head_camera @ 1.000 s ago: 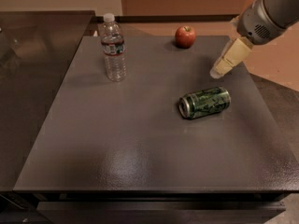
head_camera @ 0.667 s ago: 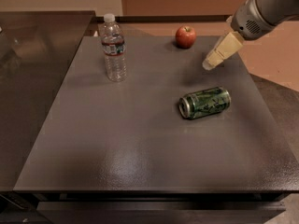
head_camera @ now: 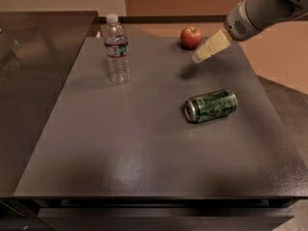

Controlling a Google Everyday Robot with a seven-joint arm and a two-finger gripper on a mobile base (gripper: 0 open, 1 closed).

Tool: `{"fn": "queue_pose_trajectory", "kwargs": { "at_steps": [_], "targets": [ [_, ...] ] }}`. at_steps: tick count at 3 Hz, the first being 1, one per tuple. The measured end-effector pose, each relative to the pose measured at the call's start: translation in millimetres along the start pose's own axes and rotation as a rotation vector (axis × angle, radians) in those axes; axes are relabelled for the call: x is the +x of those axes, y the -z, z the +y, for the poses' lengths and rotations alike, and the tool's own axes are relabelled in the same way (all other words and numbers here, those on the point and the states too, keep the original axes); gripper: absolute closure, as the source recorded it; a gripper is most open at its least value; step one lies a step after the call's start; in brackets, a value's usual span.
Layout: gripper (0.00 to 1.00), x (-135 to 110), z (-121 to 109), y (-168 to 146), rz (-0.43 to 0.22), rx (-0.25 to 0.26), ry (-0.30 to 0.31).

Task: Pick apple

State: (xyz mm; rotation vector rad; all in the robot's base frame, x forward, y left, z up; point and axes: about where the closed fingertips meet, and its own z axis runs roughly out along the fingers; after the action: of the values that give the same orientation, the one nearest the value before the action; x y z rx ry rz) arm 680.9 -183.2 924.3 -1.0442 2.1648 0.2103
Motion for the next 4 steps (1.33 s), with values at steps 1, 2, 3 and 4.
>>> {"fn": "queue_pose_trajectory", "kwargs": {
  "at_steps": [1,2,3,4],
  "targets": [
    [0.0,-3,-13,-28,-0.036,0.008,-0.101],
    [0.0,-1,-25,-54,-0.063,0.0,-0.176],
    [0.0,0,-32,-68,-0.077,-0.005,-0.218],
    [0.0,3,-47,-94,-0.064,-0.002,-0.194]
  ]
}}
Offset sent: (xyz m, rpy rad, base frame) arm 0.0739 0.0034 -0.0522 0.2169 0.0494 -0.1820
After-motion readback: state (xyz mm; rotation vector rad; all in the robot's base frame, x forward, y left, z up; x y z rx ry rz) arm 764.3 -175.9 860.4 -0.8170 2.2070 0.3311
